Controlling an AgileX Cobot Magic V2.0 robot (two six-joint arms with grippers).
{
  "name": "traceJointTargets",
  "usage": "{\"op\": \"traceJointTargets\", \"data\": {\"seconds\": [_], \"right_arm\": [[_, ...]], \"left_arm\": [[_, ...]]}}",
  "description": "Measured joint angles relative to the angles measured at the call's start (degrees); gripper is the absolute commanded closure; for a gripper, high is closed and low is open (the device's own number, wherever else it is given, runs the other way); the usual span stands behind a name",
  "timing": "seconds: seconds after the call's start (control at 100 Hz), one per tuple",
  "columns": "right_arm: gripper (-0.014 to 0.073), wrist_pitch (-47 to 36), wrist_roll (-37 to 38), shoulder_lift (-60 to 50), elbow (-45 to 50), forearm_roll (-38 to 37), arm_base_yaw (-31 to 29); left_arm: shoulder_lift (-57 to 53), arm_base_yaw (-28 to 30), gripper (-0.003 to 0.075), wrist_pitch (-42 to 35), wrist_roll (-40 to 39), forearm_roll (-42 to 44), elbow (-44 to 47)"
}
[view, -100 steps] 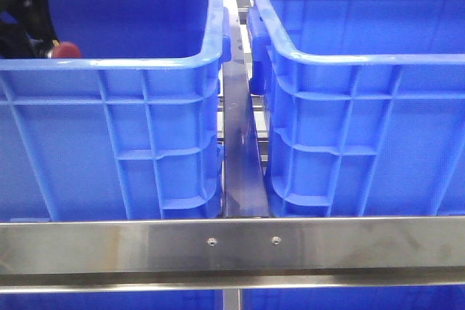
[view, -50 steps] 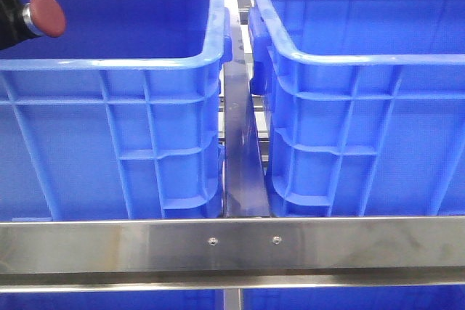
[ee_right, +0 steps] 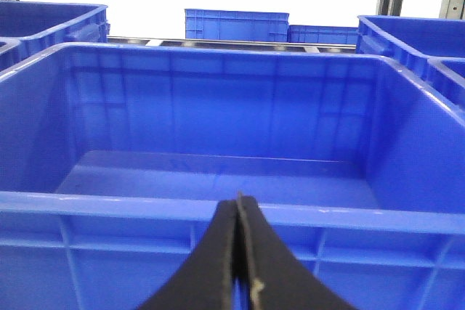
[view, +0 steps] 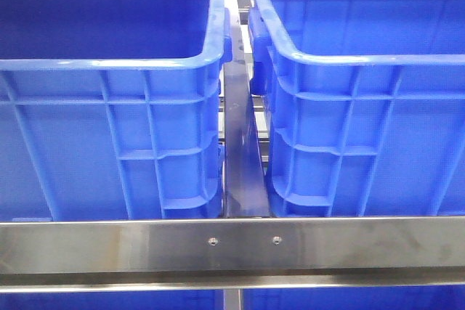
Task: Pick red and yellow buttons and place in box
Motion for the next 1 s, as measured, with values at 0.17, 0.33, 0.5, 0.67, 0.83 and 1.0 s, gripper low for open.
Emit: {"op": "traceJointTargets", "data": {"seconds": [0.17,0.33,0.5,0.67,0.83,1.0], "right_arm": [[0.0660,0.0,0.0,0.0,0.0,0.0,0.0],[0.0660,-0.3,0.0,0.0,0.0,0.0,0.0],[0.0660,-3.8,2.5,0.0,0.0,2.4,0.0],[0.0660,7.8,10.1,0.0,-6.3,5.1,0.8],[0.0660,27.7,11.5,1.6,-19.1,5.6,2.2],[0.0660,41.6,11.7,6.9,-30.2,6.9,3.2]], "left_arm": [[-8.4,0.0,0.0739,4.2,-0.1,-3.4,2.3],[-12.6,0.0,0.0739,8.0,-0.1,-5.7,2.4],[-13.2,-0.1,0.0739,8.6,-0.9,-8.0,2.4],[-13.2,-0.1,0.0739,8.6,-1.0,-8.3,3.1],[-13.2,-0.1,0.0739,8.6,-1.0,-8.3,3.1],[-13.2,-0.1,0.0739,8.6,-1.0,-8.3,3.1]]}}
